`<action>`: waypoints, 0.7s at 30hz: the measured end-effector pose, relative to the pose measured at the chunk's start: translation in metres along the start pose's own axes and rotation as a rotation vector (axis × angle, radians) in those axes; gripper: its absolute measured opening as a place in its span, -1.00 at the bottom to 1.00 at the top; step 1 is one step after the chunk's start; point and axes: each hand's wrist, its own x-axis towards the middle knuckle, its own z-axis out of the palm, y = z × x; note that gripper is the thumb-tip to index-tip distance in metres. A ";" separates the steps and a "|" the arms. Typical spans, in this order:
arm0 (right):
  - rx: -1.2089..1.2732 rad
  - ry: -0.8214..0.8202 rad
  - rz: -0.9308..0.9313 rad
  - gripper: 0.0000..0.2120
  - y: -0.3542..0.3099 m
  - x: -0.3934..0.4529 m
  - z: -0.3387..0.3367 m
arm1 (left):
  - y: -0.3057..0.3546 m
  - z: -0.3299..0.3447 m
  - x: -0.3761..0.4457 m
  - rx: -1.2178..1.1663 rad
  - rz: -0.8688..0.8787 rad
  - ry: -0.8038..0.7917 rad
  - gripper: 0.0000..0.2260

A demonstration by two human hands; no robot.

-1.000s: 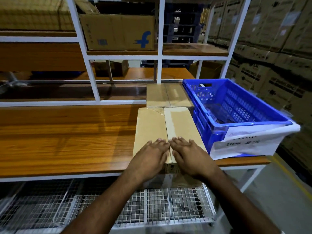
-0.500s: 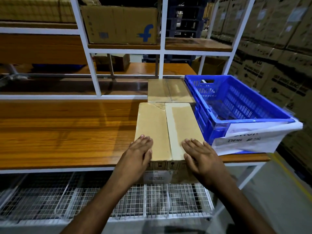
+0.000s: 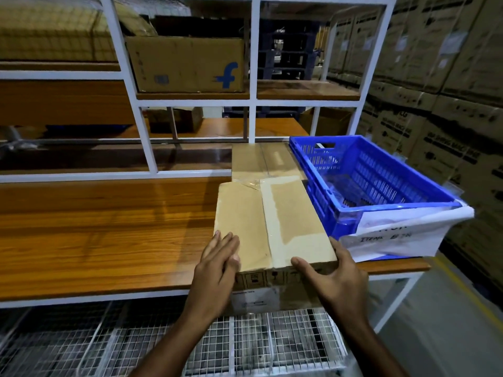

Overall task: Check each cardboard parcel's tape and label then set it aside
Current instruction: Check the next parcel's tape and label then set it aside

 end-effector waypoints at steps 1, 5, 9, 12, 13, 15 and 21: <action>-0.020 0.042 -0.038 -0.18 -0.007 0.002 -0.003 | -0.002 0.000 -0.003 -0.015 0.008 -0.017 -0.62; -0.163 0.101 -0.308 -0.12 -0.040 0.016 -0.004 | -0.008 0.001 -0.004 -0.050 -0.065 -0.098 -0.56; -0.238 -0.046 -0.534 -0.12 -0.072 0.019 0.015 | 0.002 -0.001 0.010 -0.131 -0.168 -0.164 -0.35; -0.374 -0.144 -0.633 -0.12 -0.095 0.012 0.036 | 0.019 -0.011 0.029 -0.448 -0.261 -0.144 -0.21; -0.397 -0.173 -0.636 -0.11 -0.102 0.008 0.042 | 0.024 -0.015 0.036 -0.530 -0.260 -0.140 -0.25; -0.383 -0.245 -0.654 -0.10 -0.114 0.002 0.051 | 0.032 -0.024 0.048 -0.625 -0.241 -0.150 -0.36; -0.250 -0.654 -0.641 -0.09 -0.129 0.018 0.041 | 0.037 -0.038 0.057 -0.720 -0.212 -0.157 -0.72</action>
